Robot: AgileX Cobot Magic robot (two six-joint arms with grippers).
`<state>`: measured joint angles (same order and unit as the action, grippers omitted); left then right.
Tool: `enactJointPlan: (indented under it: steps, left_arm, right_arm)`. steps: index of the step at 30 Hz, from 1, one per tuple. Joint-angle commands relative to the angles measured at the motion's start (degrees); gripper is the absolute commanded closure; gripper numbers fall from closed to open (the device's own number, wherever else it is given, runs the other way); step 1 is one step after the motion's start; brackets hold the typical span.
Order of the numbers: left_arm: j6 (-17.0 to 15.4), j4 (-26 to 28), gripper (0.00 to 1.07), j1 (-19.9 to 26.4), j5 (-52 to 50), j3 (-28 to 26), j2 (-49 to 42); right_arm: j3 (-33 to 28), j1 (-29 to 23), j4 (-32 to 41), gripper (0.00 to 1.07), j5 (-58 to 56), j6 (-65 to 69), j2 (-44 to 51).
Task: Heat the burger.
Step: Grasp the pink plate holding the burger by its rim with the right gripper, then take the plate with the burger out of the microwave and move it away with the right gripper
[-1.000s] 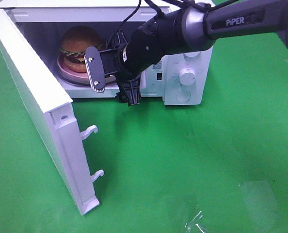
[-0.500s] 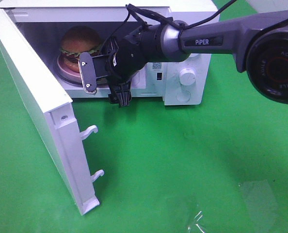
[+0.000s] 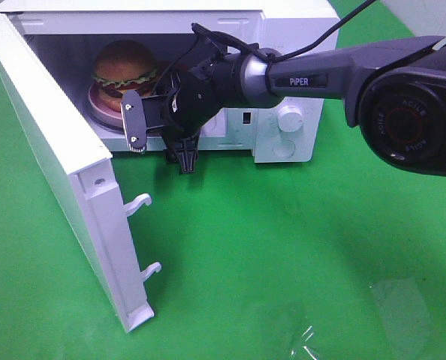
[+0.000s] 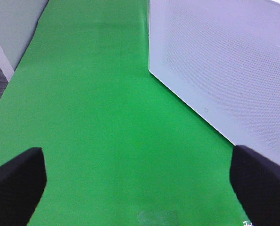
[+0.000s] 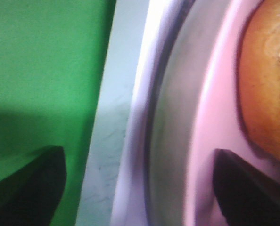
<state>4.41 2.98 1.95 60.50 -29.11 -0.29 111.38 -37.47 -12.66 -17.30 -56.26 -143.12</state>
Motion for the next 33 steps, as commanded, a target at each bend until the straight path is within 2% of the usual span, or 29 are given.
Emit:
enactJointPlan:
  steps: [1,3,4,5,8,9,10,11,12,14,21,27,33]
  left_arm:
    - [0.1,-0.1,0.09,0.0,-0.8,0.3,-1.1]
    - [0.1,-0.1,0.09,0.0,-0.8,0.3,-1.1]
    - [0.1,-0.1,0.09,0.0,-0.8,0.3,-1.1]
    - [0.1,-0.1,0.09,0.0,-0.8,0.3,-1.1]
    - [0.1,-0.1,0.09,0.0,-0.8,0.3,-1.1]
    - [0.1,-0.1,0.09,0.0,-0.8,0.3,-1.1]
    - [0.1,-0.1,0.09,0.0,-0.8,0.3,-1.1]
    - [0.1,-0.1,0.09,0.0,-0.8,0.3,-1.1]
    - [0.1,-0.1,0.09,0.0,-0.8,0.3,-1.1]
    - [0.1,-0.1,0.09,0.0,-0.8,0.3,-1.1]
    - [0.1,-0.1,0.09,0.0,-0.8,0.3,-1.1]
    - [0.1,-0.1,0.09,0.0,-0.8,0.3,-1.1]
    - [0.1,-0.1,0.09,0.0,-0.8,0.3,-1.1]
  right_arm:
    - [0.2,0.1,2.1,0.40,-1.3,-0.2,-0.3]
    - [0.2,0.1,3.3,0.57,-1.3,-0.3,-0.3]
    - [0.2,0.1,3.3,0.57,-1.3,-0.3,-0.3]
    - [0.2,0.1,4.8,0.69,-1.8,-0.3,0.0]
    - [0.2,0.1,5.3,0.74,-2.1,-0.3,0.2]
    - [0.2,-0.1,5.8,0.85,-2.4,-0.3,0.8]
    - [0.2,-0.1,5.8,0.85,-2.4,-0.3,0.8]
    - [0.2,-0.1,5.8,0.95,-2.6,-0.3,1.5]
    - [0.2,-0.1,5.8,0.95,-2.6,-0.3,1.5]
    - [0.2,-0.1,5.9,1.06,-4.6,-0.3,2.6]
    - [0.0,-0.1,7.7,1.07,-7.4,-1.5,3.4]
    - [0.0,-0.1,15.4,1.07,-12.8,-13.0,3.7]
    - [-0.1,-0.2,15.2,1.07,-14.5,-15.5,4.8]
